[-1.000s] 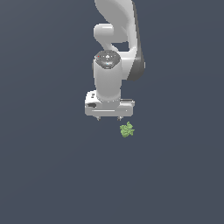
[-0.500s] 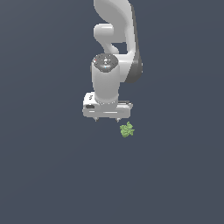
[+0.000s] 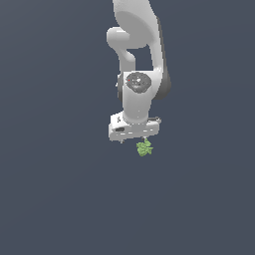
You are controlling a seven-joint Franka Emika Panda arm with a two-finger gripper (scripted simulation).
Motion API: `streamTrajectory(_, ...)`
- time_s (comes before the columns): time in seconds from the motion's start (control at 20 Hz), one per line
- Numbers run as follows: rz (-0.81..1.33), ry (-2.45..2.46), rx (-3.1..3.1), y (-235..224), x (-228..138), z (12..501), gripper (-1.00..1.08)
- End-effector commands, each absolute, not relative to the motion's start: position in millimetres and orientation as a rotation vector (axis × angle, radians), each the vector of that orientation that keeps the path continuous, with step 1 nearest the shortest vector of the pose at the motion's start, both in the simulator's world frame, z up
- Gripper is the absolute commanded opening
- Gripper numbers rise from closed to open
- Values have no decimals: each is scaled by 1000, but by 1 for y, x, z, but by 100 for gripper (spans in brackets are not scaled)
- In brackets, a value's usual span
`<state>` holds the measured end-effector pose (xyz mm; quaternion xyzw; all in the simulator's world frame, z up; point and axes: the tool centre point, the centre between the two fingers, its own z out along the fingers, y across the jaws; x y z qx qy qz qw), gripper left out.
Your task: Pick up the object and move it to a goal position.
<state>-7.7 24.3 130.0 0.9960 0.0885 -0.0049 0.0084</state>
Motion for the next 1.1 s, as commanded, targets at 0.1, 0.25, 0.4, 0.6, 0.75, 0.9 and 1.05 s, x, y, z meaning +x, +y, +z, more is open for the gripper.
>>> streamTrajectory(0.1,-9,488,3094,56,-13,109,100)
streamTrajectory(0.25,-5,587,3081,71,-17,100,100)
streamTrajectory(0.4,-2,651,3072,80,-19,94,100)
streamTrajectory(0.6,0,681,3067,85,-21,91,100)
streamTrajectory(0.75,-2,671,3069,84,-21,90,100)
streamTrajectory(0.9,-2,673,3068,84,-21,83,100)
streamTrajectory(1.05,-1,676,3068,84,-21,70,100)
